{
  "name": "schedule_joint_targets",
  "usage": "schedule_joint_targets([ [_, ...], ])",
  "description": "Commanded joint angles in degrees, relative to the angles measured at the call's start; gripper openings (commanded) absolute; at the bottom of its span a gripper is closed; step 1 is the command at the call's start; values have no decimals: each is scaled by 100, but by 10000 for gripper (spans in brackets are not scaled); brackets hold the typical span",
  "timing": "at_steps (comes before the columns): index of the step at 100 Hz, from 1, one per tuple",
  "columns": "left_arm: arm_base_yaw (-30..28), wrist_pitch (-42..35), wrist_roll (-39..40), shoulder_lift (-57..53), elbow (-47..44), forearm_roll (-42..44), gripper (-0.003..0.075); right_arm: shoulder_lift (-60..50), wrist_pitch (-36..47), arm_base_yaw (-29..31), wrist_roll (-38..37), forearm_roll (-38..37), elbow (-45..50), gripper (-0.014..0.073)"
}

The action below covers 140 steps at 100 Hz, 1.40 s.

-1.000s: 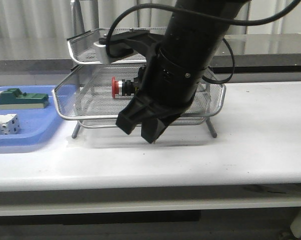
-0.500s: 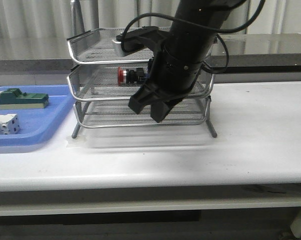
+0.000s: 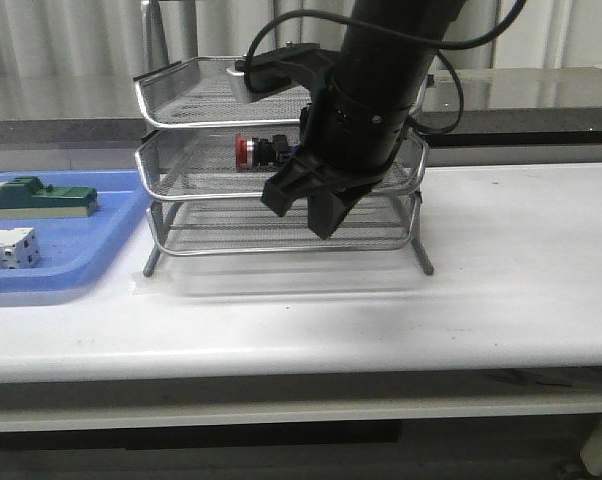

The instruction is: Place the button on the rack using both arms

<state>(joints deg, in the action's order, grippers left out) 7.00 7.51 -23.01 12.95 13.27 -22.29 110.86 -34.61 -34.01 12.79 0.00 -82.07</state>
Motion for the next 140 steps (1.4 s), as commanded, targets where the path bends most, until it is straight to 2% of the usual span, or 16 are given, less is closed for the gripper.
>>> schedule_joint_targets([
  [1, -3, -467, 60, 65, 159, -69, -20, -510, 15, 34, -43, 57, -202, -64],
  [27, -3, -467, 60, 65, 159, -69, -20, -1276, -193, 194, -294, 0, -202, -64],
  [58, -3, -467, 60, 65, 159, -69, -20, -2345, -558, 977, -461, -175, 111, -64],
  [103, -3, -467, 60, 65, 159, -69, -20, -4979, -84, 2744, -688, -179, 2419, -64],
  [123, -3, -467, 60, 65, 159, -69, -20, -6320, 165, 3143, -696, -179, 3471, -64],
  [140, -3, -467, 60, 65, 159, -69, -20, -7573, 250, 3200, -701, -179, 4257, -64],
])
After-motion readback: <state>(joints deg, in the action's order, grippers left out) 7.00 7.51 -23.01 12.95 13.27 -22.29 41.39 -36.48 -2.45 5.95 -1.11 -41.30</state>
